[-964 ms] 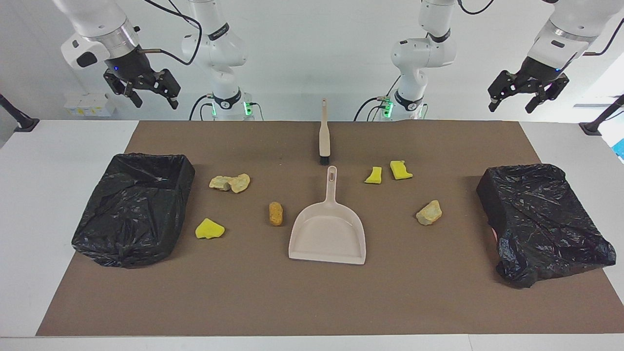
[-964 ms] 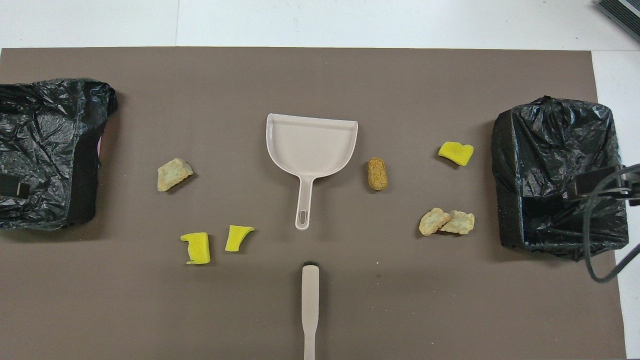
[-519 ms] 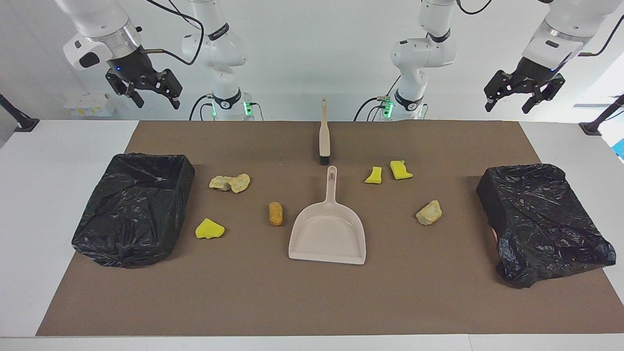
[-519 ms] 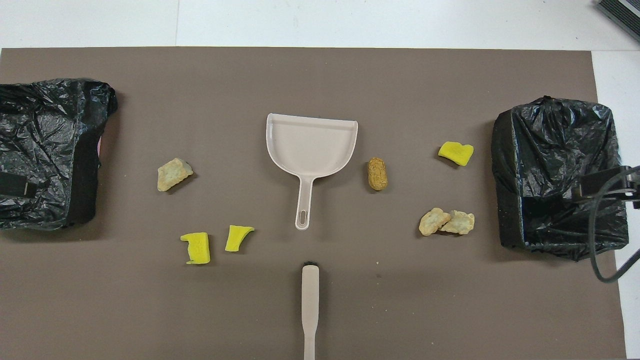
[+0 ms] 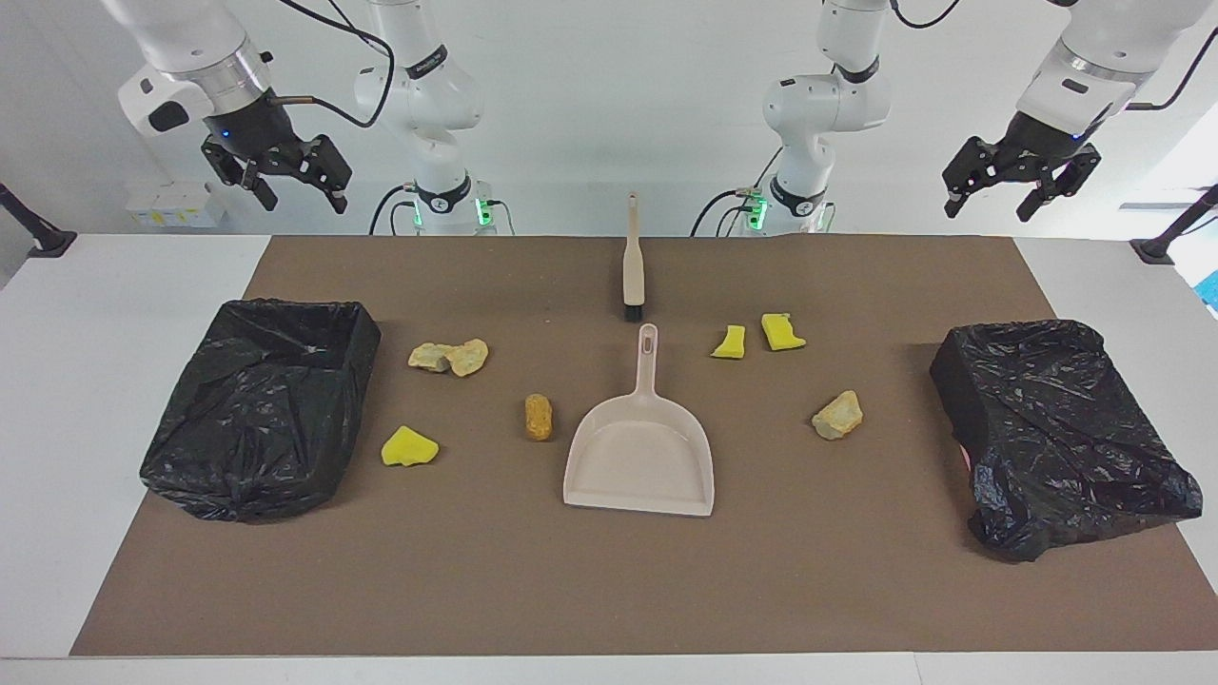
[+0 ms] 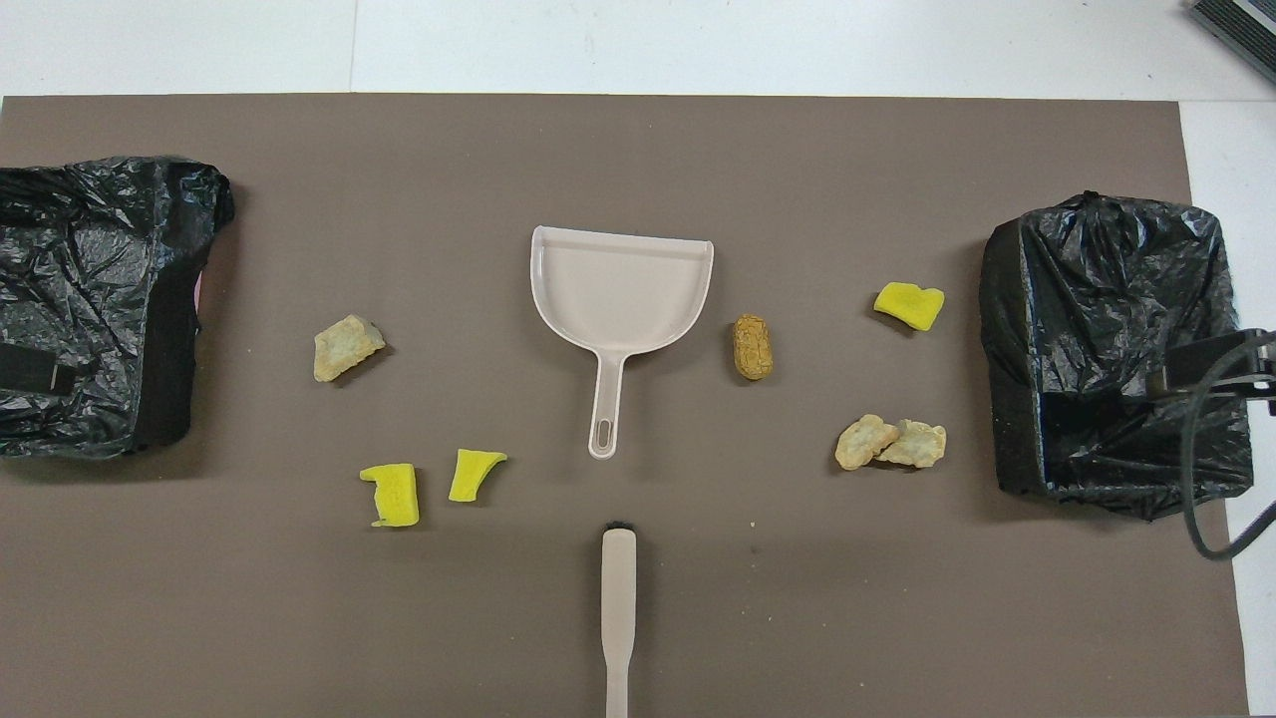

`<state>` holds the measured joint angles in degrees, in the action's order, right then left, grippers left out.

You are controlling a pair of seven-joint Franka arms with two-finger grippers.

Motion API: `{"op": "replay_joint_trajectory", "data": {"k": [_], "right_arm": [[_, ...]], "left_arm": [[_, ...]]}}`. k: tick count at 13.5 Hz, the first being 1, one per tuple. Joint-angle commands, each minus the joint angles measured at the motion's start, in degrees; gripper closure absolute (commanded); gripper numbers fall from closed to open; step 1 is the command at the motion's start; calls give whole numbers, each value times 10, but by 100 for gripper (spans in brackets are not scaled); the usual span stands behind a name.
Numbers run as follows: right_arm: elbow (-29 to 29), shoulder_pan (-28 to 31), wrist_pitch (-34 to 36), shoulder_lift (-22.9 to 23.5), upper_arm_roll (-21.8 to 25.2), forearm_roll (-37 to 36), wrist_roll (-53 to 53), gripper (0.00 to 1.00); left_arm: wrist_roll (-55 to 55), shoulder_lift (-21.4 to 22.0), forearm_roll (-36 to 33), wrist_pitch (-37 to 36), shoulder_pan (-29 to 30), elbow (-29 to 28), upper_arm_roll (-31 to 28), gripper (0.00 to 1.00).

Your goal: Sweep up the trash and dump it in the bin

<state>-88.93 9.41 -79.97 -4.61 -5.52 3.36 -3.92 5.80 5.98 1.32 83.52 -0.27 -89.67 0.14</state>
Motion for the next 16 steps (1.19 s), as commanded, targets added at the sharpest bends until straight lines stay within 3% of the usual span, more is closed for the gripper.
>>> {"op": "replay_joint_trajectory", "data": {"k": [1, 10, 16], "right_arm": [[-10, 9, -7, -9, -3, 3, 5, 0], [-10, -47, -49, -2, -13, -14, 1, 0], [-14, -95, -109, 28, -14, -35, -40, 0]], "left_arm": [[3, 11, -2, 0, -2, -13, -1, 0], [5, 9, -6, 9, 7, -9, -3, 0], [7, 10, -6, 9, 3, -10, -2, 0]]}}
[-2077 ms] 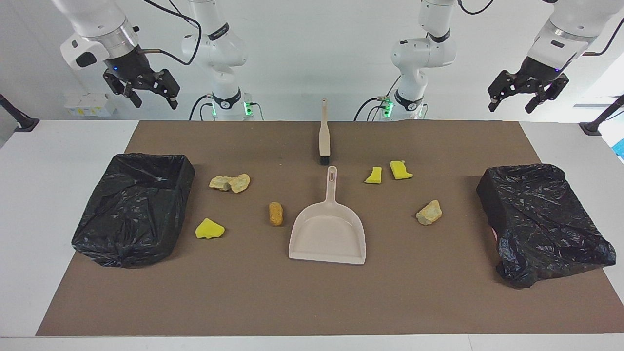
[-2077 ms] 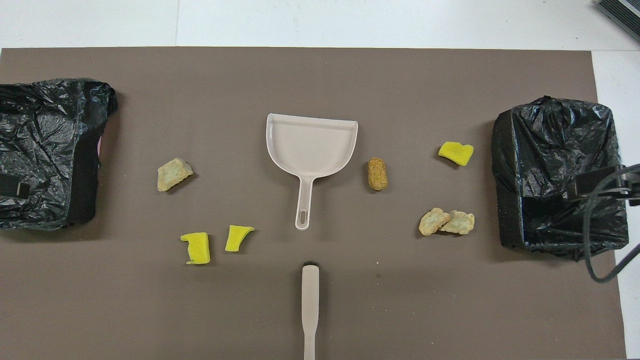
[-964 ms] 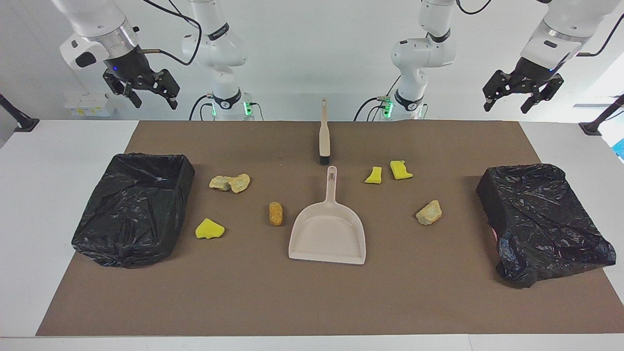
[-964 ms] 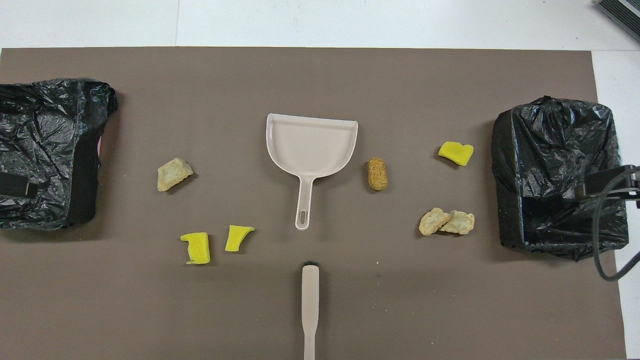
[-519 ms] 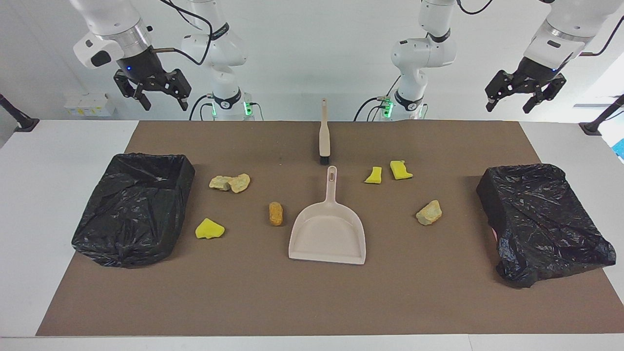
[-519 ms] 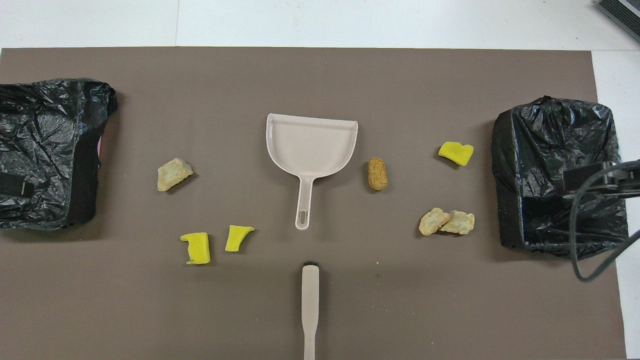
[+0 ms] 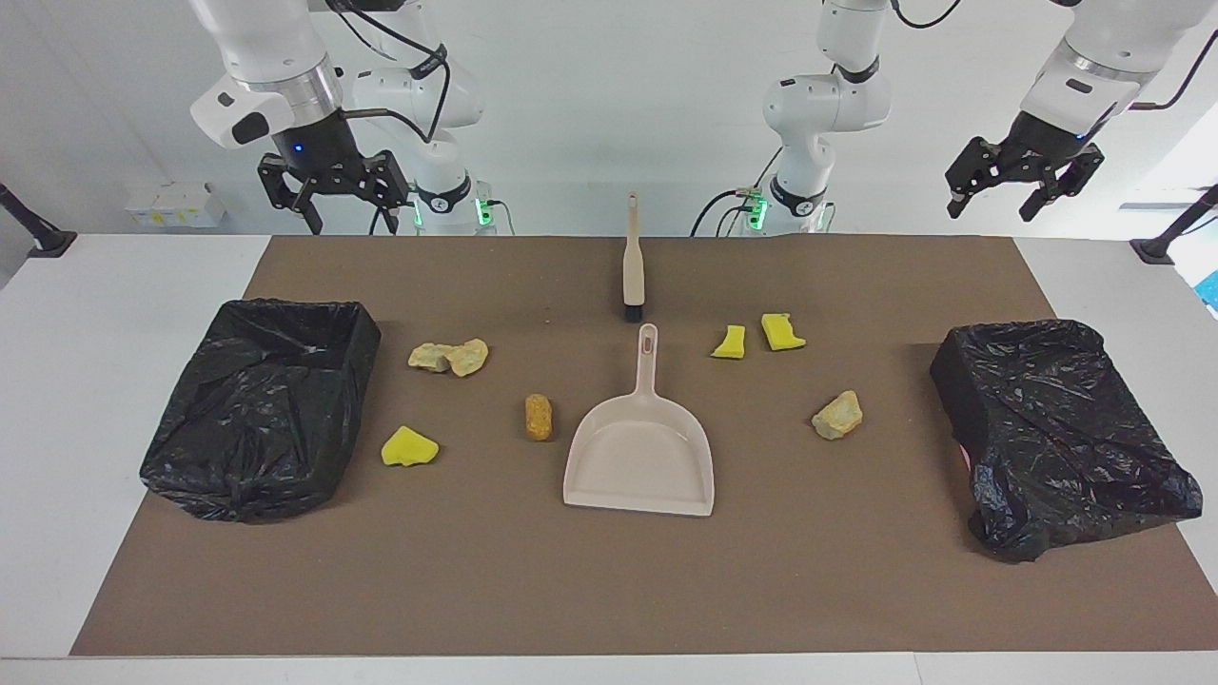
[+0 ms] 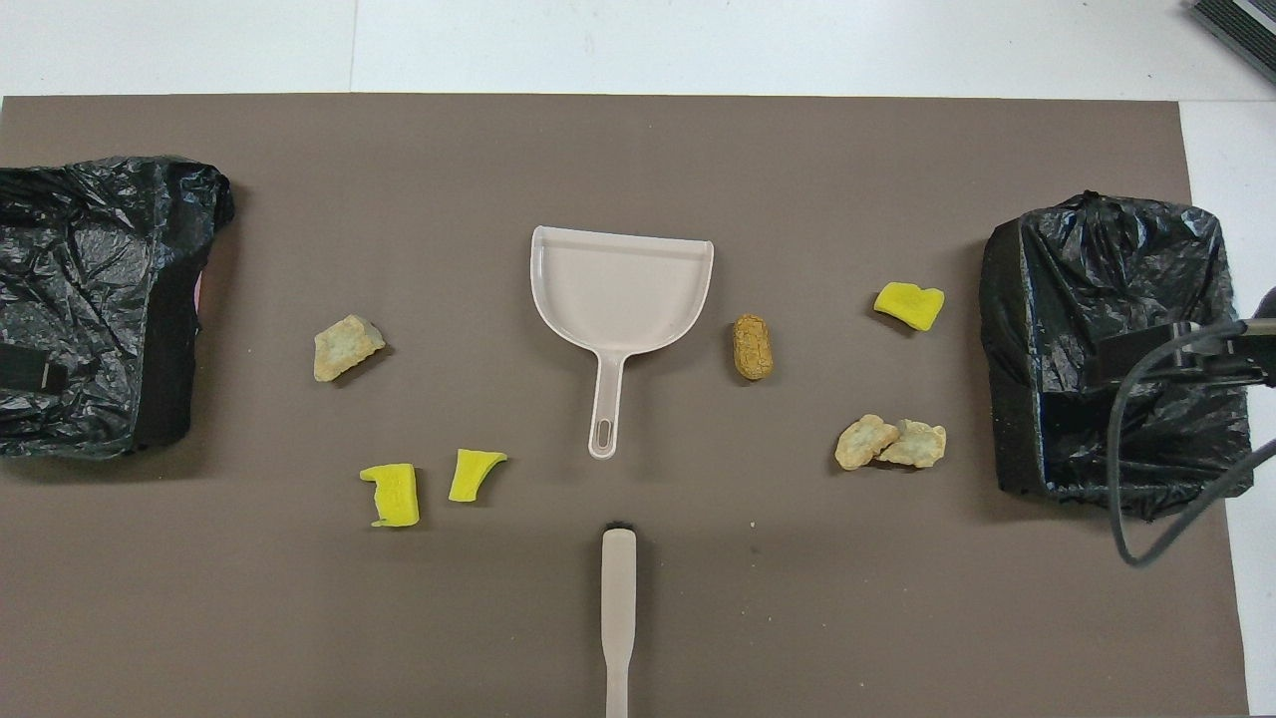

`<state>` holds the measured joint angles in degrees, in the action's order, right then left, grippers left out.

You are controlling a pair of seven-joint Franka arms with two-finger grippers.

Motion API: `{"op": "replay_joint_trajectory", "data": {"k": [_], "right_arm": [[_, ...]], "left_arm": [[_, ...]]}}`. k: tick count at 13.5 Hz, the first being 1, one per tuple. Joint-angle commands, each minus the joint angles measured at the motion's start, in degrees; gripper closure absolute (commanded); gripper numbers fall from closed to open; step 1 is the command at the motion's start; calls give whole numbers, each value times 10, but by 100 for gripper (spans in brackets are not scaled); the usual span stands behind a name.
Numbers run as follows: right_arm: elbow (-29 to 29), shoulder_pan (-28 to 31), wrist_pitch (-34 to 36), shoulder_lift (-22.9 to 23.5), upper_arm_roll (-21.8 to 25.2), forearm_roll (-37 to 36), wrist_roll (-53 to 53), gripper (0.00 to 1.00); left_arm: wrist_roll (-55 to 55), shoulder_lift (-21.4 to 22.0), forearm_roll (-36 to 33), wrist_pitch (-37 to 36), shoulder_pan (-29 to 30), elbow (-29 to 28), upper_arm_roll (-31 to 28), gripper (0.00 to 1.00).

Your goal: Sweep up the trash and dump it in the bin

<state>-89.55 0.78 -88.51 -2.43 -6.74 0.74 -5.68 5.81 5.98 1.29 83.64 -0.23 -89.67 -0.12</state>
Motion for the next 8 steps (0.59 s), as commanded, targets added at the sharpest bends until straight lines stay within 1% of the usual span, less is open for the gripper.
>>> {"op": "replay_joint_trajectory", "data": {"k": [1, 4, 8], "right_arm": [[-10, -17, -35, 19, -4, -7, -37, 0], [-12, -68, -69, 49, -3, -4, -109, 0], [-42, -141, -142, 87, -4, -3, -195, 0]], "left_arm": [[8, 10, -5, 8, 4, -11, 0, 0], [7, 13, -6, 3, 0, -15, 0, 0], [-4, 23, -4, 0, -4, -30, 3, 0]]}}
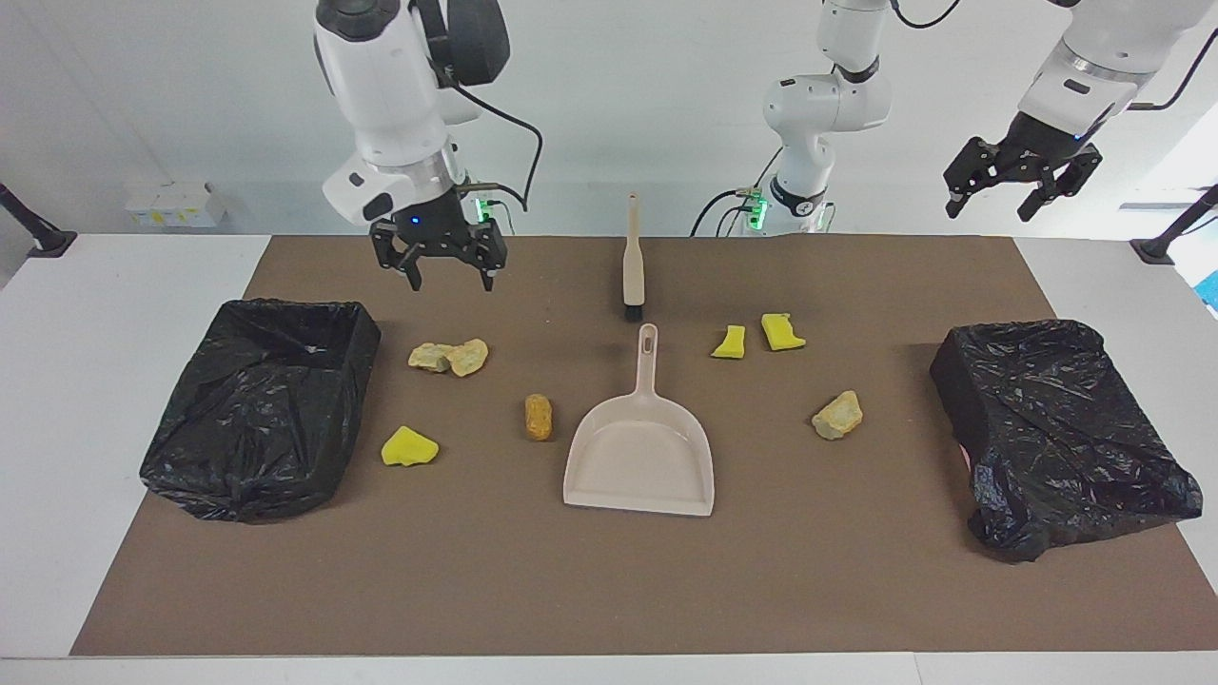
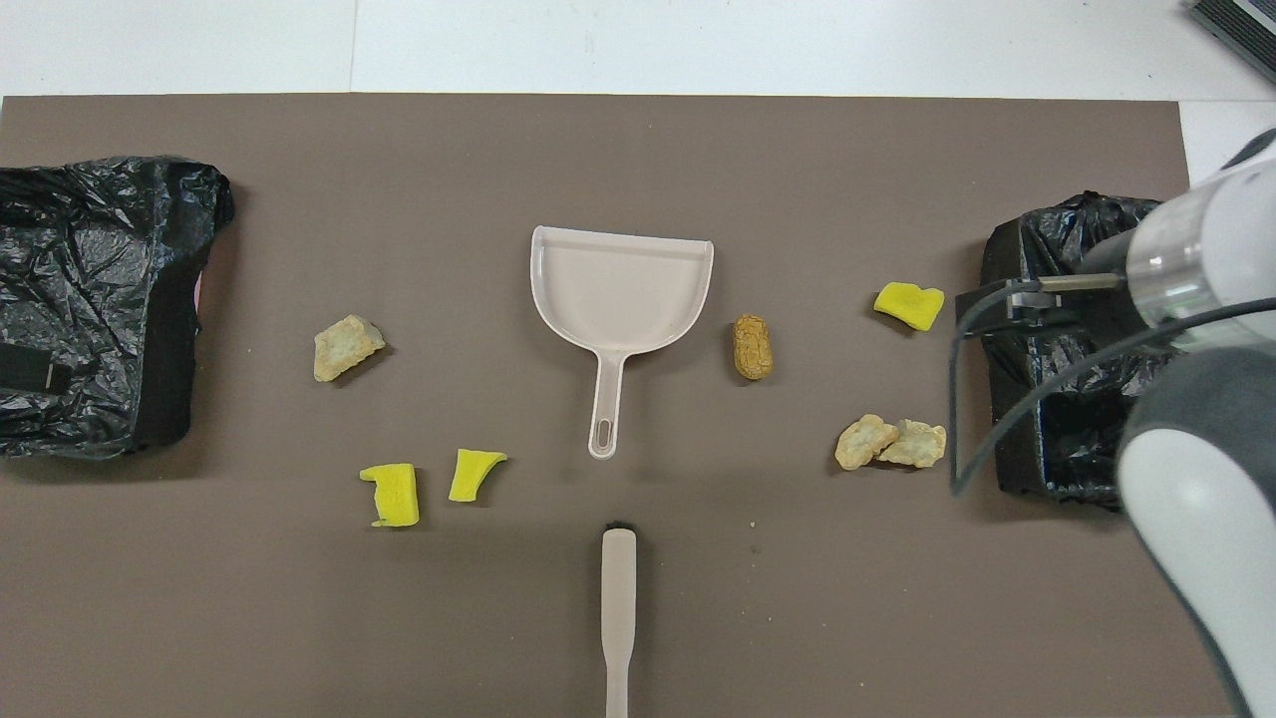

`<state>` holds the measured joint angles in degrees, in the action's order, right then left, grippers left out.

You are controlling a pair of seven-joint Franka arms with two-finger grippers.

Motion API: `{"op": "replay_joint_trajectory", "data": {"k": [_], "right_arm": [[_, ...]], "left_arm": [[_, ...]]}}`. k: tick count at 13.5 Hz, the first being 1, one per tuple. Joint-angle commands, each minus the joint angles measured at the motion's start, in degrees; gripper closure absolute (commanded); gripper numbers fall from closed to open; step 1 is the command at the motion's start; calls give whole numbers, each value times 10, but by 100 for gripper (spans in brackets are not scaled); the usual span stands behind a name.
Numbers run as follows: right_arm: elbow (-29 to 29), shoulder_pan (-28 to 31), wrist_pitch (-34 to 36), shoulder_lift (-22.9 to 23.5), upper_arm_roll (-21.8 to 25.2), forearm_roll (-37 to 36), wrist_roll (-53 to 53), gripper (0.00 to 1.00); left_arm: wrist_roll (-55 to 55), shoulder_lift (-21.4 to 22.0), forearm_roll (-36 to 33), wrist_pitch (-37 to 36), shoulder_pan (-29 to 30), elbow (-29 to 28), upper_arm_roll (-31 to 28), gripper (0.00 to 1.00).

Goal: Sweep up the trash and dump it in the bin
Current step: 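Reach the right gripper to the beige dustpan handle and grasp it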

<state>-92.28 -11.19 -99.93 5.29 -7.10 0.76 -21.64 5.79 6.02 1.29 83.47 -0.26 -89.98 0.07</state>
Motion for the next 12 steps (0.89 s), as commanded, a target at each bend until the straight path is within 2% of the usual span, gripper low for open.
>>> {"op": "replay_joint_trajectory", "data": {"k": [1, 5, 8, 12], "right_arm": [[-15, -36, -41, 24, 0, -3, -52, 0], [-14, -89, -138, 80, 1, -8, -129, 0], [-12, -132, -212, 132, 2, -19, -186, 0], [-4, -171, -254, 192, 2, -43, -240, 0]], "left_arm": [[-3, 27, -4, 3, -11, -36, 1, 0], [-7, 64, -3, 10, -18, -105, 1, 0], [-23, 111, -3, 53, -31, -191, 2, 0], [-23, 130, -2, 76, -40, -250, 2, 0]]}}
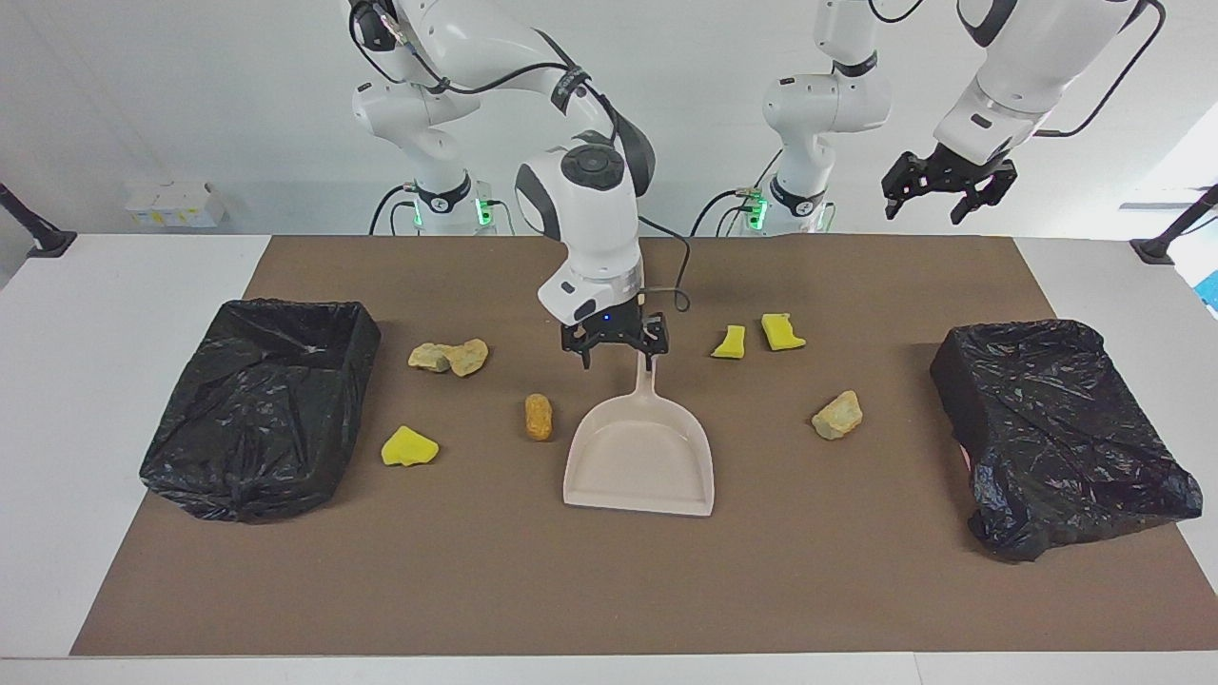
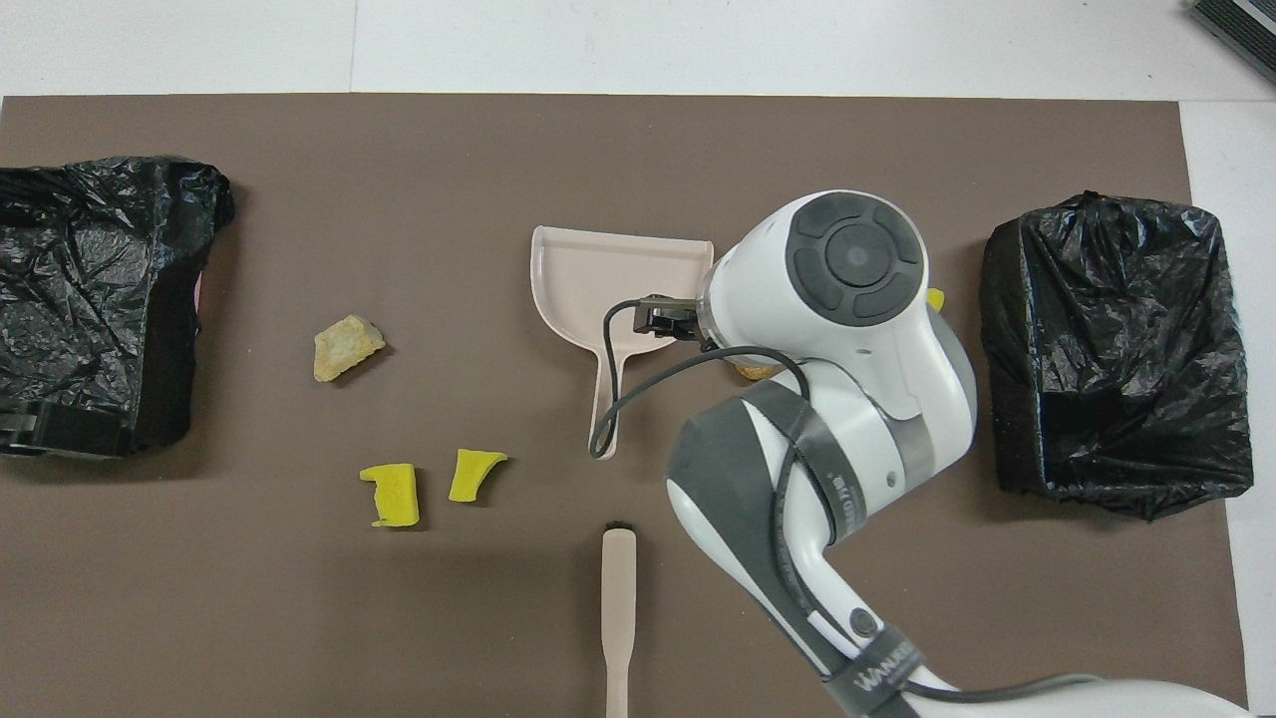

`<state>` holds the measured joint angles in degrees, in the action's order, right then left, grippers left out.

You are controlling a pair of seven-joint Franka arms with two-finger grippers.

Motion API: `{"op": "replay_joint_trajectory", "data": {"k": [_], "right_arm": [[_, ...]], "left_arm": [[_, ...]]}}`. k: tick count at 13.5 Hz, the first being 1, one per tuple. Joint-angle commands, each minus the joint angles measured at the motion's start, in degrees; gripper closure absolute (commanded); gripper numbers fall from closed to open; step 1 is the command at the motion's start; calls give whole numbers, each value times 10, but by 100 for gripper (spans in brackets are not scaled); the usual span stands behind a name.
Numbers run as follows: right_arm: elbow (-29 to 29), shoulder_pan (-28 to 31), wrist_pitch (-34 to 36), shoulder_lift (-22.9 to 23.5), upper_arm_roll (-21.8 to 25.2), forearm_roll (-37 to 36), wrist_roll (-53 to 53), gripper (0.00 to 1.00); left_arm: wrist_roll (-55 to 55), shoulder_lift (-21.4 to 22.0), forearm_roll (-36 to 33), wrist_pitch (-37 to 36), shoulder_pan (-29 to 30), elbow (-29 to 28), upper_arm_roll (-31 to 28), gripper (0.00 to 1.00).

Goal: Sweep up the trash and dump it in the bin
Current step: 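Reach the right gripper to the beige dustpan handle and grasp it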

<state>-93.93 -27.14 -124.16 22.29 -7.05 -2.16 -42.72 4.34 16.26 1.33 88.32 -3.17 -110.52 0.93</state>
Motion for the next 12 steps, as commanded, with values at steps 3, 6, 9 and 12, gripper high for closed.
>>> {"op": "replay_joint_trajectory", "data": {"k": [3, 6, 9, 12], "right_arm": [[-5, -22, -12, 28, 0, -28, -67, 0], [-28, -26, -14, 26, -1, -28, -71, 21], [-53, -36, -14, 14, 0, -28, -67, 26], [-64, -41, -12, 6, 0, -28, -63, 41]], "left_arm": [[-8, 31, -2, 37, -15, -71, -7, 0], [-8, 37, -2, 39, -21, -83, -7, 0], [-8, 45, -2, 37, -25, -96, -7, 0], [-8, 49, -2, 35, -25, -103, -7, 0]]}}
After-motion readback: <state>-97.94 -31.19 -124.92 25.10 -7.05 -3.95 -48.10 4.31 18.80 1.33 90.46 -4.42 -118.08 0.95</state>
